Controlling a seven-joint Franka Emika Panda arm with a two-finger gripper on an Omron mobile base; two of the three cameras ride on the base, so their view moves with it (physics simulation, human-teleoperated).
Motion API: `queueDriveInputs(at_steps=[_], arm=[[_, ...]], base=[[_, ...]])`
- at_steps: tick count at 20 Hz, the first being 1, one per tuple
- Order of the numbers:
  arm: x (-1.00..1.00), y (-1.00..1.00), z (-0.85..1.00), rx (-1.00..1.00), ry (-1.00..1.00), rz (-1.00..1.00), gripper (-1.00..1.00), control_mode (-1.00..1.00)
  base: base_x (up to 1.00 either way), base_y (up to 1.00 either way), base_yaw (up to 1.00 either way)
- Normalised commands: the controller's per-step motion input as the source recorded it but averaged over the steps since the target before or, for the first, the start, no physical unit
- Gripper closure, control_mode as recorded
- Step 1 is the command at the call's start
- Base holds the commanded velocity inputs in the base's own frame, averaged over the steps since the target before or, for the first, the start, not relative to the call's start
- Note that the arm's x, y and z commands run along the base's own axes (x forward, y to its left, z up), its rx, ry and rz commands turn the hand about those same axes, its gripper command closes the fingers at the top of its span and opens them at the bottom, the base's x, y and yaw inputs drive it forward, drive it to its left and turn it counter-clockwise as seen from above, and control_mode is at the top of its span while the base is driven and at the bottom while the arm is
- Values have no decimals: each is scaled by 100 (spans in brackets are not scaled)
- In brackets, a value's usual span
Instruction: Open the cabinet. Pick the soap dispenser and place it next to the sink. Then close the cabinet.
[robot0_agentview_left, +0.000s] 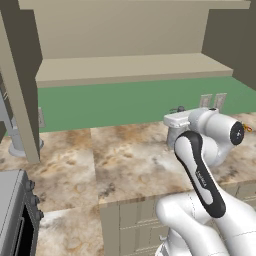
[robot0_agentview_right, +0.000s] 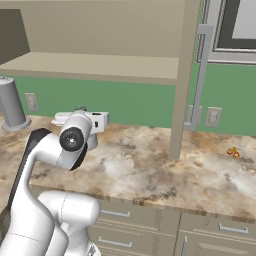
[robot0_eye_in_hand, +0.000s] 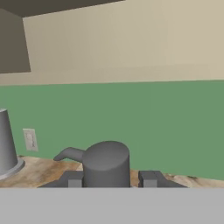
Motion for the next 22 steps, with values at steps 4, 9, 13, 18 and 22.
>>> queueDriveInputs(at_steps=[4, 9, 13, 18, 22], arm=[[0, 0, 0, 0, 0, 0, 100, -100], [0, 0, 0, 0, 0, 0, 100, -100], [0, 0, 0, 0, 0, 0, 100, -100], [0, 0, 0, 0, 0, 0, 100, -100], [0, 0, 0, 0, 0, 0, 100, -100]], base=[[0, 0, 0], [0, 0, 0], [0, 0, 0], [0, 0, 0], [0, 0, 0]])
